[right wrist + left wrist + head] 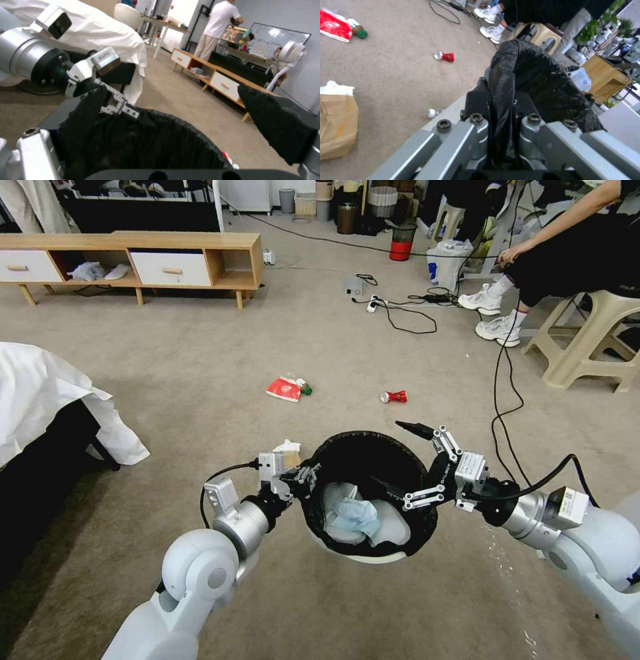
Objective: Pick up the trash bin and place the garbage on the floor into it.
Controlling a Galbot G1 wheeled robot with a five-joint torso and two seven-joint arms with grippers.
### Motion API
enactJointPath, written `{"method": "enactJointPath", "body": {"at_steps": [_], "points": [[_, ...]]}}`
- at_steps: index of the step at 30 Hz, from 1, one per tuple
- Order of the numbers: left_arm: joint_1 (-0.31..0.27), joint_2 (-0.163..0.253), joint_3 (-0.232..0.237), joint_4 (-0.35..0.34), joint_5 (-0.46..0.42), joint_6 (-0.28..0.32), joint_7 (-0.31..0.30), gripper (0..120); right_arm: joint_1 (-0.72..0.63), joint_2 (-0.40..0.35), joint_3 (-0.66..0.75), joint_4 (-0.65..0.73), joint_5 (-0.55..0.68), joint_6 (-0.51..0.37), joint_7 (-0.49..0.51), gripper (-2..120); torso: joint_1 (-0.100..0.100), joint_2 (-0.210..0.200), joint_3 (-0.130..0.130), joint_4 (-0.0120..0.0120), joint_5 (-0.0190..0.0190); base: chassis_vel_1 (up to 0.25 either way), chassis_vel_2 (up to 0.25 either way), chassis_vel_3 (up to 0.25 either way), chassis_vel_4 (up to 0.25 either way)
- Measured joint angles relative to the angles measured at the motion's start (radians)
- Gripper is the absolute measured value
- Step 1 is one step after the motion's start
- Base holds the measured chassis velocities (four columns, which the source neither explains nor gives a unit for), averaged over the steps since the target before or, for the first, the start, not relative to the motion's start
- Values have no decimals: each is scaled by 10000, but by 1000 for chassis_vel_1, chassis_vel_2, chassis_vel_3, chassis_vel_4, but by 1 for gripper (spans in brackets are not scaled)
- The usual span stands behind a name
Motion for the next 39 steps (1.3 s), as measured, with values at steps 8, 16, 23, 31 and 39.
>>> {"method": "enactJointPath", "body": {"at_steps": [8,16,23,31,39], "points": [[22,-41,-291,-67,-90,-2,-158,7,-50,94,158,39,-6,17,100,100,0,0,0,0,0,0,0,0,0],[141,-10,-1234,-392,-203,130,-447,7,64,516,559,238,161,-220,2111,100,0,0,0,1,0,0,0,0,0],[295,-112,-2178,-804,8,405,-774,7,112,892,912,481,377,-670,4271,100,0,0,0,1,-1,0,0,0,0],[369,-145,-3472,-1422,15,629,-1116,7,-316,1238,1613,559,539,-1342,6164,100,0,0,0,0,0,0,0,0,0],[424,-146,-3732,-1729,-420,1122,-1975,7,-563,1538,1938,564,221,-1458,6250,100,0,0,0,1,0,0,0,0,0]]}}
